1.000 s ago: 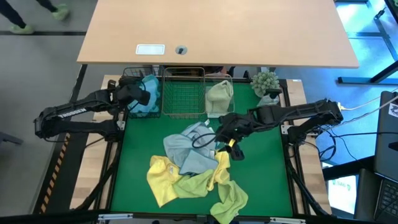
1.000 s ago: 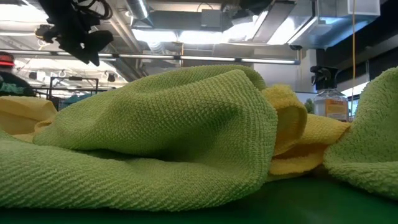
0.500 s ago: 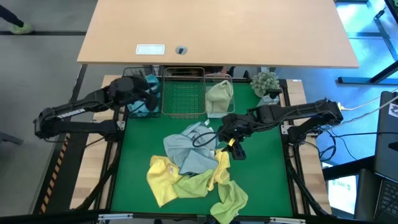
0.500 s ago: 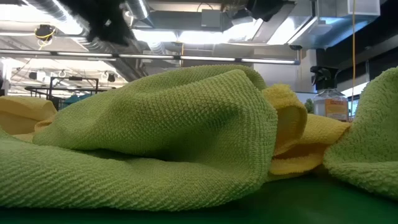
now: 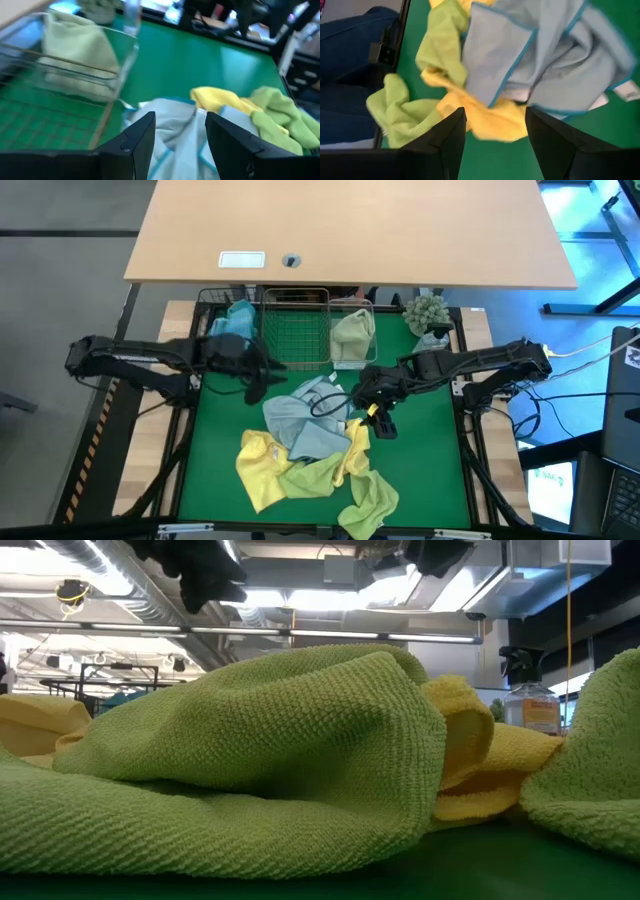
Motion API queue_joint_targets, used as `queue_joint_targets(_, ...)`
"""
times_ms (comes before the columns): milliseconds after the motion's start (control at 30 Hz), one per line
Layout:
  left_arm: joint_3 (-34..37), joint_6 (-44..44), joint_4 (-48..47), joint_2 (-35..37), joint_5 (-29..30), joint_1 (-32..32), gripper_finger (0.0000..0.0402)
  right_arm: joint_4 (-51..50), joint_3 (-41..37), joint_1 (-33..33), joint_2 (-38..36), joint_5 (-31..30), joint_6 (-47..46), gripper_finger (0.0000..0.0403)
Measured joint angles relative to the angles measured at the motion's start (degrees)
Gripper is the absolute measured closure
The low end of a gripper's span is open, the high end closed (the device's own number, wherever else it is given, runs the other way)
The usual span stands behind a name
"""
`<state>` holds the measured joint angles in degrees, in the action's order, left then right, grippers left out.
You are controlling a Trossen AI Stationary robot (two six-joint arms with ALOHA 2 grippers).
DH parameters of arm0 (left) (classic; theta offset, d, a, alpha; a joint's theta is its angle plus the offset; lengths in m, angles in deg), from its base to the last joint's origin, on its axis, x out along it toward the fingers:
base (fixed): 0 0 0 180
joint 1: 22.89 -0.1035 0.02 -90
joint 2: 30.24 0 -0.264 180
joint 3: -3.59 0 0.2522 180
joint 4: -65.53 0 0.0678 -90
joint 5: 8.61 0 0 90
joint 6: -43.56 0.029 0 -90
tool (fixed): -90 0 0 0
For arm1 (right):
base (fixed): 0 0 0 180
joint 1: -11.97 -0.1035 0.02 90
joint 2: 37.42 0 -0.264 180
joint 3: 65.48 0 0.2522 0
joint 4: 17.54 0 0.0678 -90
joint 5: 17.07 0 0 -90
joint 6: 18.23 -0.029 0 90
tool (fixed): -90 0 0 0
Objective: Sort microfiber towel by color & place in baskets
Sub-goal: Put the light blue microfiber cloth into the black wire basket
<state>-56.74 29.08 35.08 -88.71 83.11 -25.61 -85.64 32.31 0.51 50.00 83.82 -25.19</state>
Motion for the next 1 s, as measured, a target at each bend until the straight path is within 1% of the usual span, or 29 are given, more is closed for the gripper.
queue_joint_targets(133,0.0,0.0,5.7,-5.0,0.6,3.7,0.0233,-0.7,0.0,-2.9,0.0,-0.3,-2.1,0.0198)
queue_joint_targets(300,0.0,0.0,12.6,-11.4,0.7,7.0,0.0233,-0.8,0.0,-6.4,0.0,-4.5,-4.4,0.0198)
queue_joint_targets(500,0.0,0.0,14.5,-19.3,0.7,9.9,0.0233,-1.2,0.0,-9.6,0.0,-6.0,-7.7,0.0198)
queue_joint_targets(733,0.0,0.1,14.6,-27.9,1.2,12.2,0.0233,-1.2,0.0,-12.9,0.0,-9.1,-8.2,0.0198)
queue_joint_targets(867,0.0,0.1,13.8,-31.7,7.0,12.2,0.0233,-1.2,0.0,-13.9,0.0,-10.5,-8.2,0.0198)
queue_joint_targets(1000,0.0,0.1,12.7,-33.9,13.3,12.1,0.0233,-1.2,0.0,-14.2,0.0,-10.5,-8.2,0.0198)
